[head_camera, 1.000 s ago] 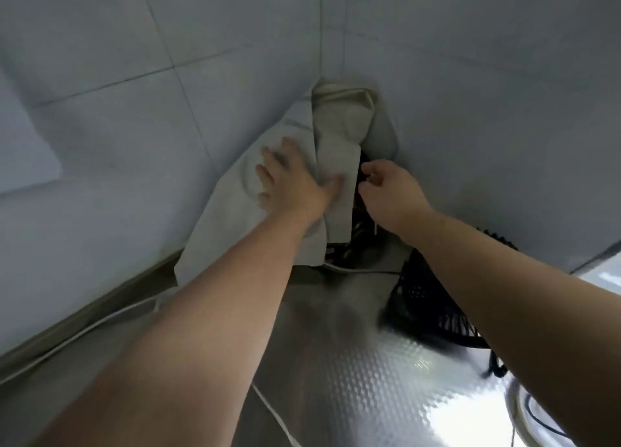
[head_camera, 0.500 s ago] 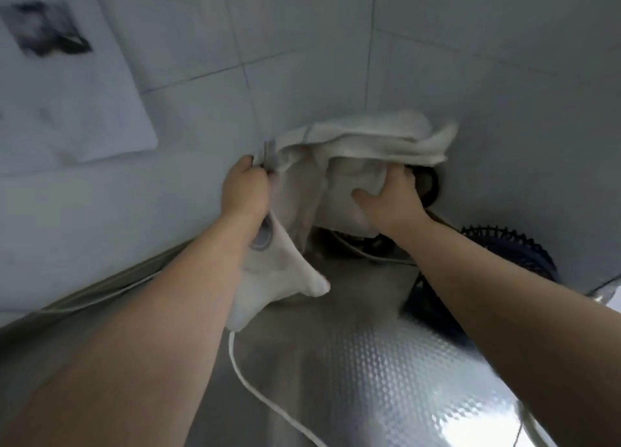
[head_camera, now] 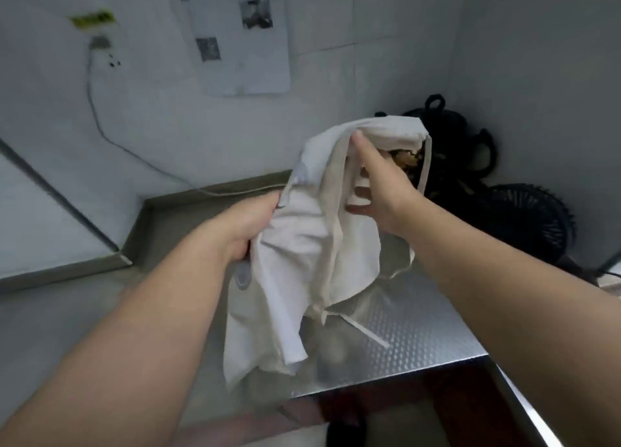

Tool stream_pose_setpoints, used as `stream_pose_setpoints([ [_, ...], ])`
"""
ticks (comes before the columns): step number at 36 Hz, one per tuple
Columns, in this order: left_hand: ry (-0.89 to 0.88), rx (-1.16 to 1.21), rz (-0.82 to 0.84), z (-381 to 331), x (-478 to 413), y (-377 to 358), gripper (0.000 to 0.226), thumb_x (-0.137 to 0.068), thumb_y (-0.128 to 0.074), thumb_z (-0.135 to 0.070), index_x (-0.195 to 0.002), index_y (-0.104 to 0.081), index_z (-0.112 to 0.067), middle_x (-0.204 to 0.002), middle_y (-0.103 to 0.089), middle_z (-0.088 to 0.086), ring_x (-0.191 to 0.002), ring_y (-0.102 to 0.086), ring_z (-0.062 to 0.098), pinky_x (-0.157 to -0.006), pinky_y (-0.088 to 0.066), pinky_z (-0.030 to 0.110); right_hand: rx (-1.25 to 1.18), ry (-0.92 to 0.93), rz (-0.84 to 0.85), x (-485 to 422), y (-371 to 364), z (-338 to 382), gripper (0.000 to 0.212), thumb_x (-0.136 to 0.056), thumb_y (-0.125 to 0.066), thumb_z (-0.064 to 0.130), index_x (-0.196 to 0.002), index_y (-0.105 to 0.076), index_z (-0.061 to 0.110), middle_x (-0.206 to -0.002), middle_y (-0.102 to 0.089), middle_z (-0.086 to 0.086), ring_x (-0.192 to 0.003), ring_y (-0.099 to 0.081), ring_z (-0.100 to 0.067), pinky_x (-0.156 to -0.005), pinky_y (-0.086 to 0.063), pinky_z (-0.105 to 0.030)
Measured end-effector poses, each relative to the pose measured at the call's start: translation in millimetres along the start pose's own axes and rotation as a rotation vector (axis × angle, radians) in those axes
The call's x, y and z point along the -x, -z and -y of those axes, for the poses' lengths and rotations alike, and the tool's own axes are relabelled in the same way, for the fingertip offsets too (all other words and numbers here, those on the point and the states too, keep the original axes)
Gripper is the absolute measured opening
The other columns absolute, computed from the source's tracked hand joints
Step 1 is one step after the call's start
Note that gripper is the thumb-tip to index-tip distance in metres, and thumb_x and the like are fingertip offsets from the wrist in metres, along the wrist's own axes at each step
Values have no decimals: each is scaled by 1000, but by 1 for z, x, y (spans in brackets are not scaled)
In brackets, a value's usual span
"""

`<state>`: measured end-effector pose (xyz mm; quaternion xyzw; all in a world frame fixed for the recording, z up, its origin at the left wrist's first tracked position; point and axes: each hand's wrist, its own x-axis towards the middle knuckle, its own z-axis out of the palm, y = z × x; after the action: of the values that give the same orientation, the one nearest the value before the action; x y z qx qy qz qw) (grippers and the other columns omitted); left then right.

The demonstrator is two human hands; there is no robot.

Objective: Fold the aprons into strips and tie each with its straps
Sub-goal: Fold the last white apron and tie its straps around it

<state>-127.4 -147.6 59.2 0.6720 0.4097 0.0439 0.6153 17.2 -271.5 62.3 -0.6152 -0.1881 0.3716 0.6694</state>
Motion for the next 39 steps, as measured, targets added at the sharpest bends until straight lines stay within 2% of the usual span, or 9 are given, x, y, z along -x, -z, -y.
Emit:
stream_pose_setpoints([
  [4, -55, -151, -68, 43, 48, 0, 26, -89, -63, -31, -72, -69, -13, -71, -70, 2, -65, -64, 16, -66, -52, 26, -127, -202, 131, 34, -25, -16, 70, -74, -60, 68, -119, -56, 14, -116, -63, -6, -105, -62, -29, -87, -53, -46],
  [8, -23, -218, 74, 72, 80, 7, 35, -91, -60, -34, -60, -63, -17, -61, -62, -2, -57, -55, 11, -58, -44, 21, 202, -128, 68, 58, -51, -33, 30, -87, -62, 11, -114, -52, 4, -108, -63, -18, -95, -64, -31, -81, -54, -42],
  [12, -34, -246, 38, 83, 92, 15, 15, -83, -69, -33, -91, -66, -21, -86, -64, -3, -81, -56, 14, -75, -42, 30, 351, -9, 141, 75, -64, -39, 4, -86, -53, 1, -88, -53, 4, -86, -58, -19, -77, -56, -27, -72, -46, -39],
  [17, -167, 122, -208, 71, 95, 20, 36, -86, -62, -33, -121, -55, -30, -115, -58, -6, -112, -53, 12, -91, -40, 33, 179, -71, 259, 87, -69, -33, 16, -85, -51, -8, -79, -48, 7, -52, -54, -8, -53, -53, -20, -66, -40, -34],
  [19, -200, 197, -174, 68, 96, 21, 58, -67, -68, -43, -123, -54, -33, -118, -58, -10, -113, -52, 10, -90, -37, 34, 154, -104, 278, 92, -72, -29, 22, -84, -47, -9, -68, -44, 6, -37, -46, -2, -45, -49, -19, -63, -38, -32],
  [21, -233, 185, -56, 69, 95, 24, 69, -52, -65, -45, -119, -58, -34, -111, -63, -14, -107, -55, 9, -86, -34, 34, 134, -136, 307, 98, -78, -25, 16, -82, -45, -8, -71, -52, 1, -47, -51, -7, -53, -50, -24, -65, -41, -33],
  [26, -285, 193, 65, 63, 94, 29, 30, -65, -56, -27, -93, -65, -27, -86, -65, -9, -85, -55, 11, -76, -34, 33, 159, -152, 339, 107, -90, -17, 24, -86, -44, -8, -105, -57, -4, -89, -59, -21, -76, -60, -30, -82, -51, -39],
  [33, -374, 94, -153, 75, 94, 52, 10, -80, -66, -16, -83, -63, -7, -77, -57, 10, -73, -47, 17, -65, -33, 29, 441, -2, 46, 107, -92, -23, 10, -83, -59, 3, -87, -66, 8, -92, -68, -15, -87, -65, -31, -89, -51, -48],
  [39, -509, 21, -319, 85, 96, 81, 15, -82, -65, -13, -71, -57, -18, -57, -48, -7, -48, -42, 4, -52, -33, 23, 756, 176, -78, 117, -117, -32, 17, -87, -65, 26, -91, -67, 9, -91, -70, -10, -86, -65, -27, -81, -52, -37],
])
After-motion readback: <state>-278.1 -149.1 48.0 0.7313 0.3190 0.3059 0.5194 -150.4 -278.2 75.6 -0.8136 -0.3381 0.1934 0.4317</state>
